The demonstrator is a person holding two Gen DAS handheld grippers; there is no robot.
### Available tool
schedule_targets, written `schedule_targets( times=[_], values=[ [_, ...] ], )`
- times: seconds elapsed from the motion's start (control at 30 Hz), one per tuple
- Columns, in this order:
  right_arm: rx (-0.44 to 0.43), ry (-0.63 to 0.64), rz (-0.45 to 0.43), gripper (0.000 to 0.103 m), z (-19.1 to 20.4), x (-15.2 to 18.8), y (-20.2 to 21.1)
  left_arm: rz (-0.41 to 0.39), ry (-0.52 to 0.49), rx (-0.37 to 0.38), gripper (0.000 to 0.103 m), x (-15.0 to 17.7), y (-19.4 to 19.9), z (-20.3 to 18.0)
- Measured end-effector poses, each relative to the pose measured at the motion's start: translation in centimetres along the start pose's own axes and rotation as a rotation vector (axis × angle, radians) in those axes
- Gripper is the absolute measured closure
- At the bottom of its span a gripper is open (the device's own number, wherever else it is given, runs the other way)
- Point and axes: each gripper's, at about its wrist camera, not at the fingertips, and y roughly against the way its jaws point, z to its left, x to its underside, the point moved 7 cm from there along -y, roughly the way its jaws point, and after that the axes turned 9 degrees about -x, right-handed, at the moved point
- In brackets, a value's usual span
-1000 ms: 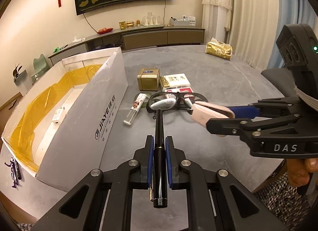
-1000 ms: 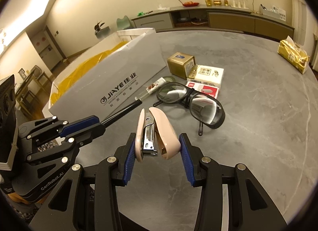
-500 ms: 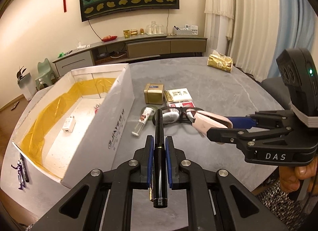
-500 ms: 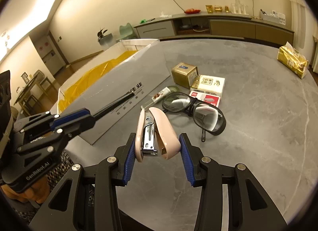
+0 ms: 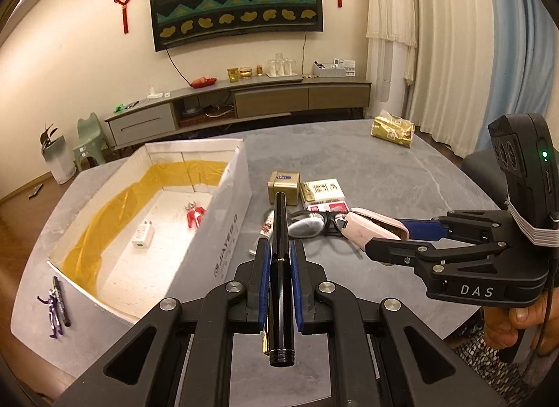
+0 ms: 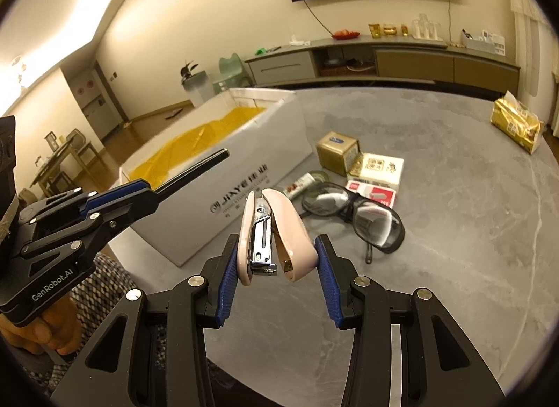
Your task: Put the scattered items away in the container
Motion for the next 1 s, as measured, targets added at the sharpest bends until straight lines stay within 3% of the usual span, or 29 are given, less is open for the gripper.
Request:
schedule_targets(
  times=[0.43, 1.0],
  values=[
    [-0.035, 0.037, -0.052, 0.058, 3.6, -2.3, 0.6, -0.045, 0.042, -0.02, 0.091, -2.2, 2.1, 2.5],
    [-0.027, 0.07, -0.076, 0.058, 7.3, -5.0, -1.3, -0.056, 0.145, 0.004, 0.091, -3.0, 1.2, 9.0]
  ],
)
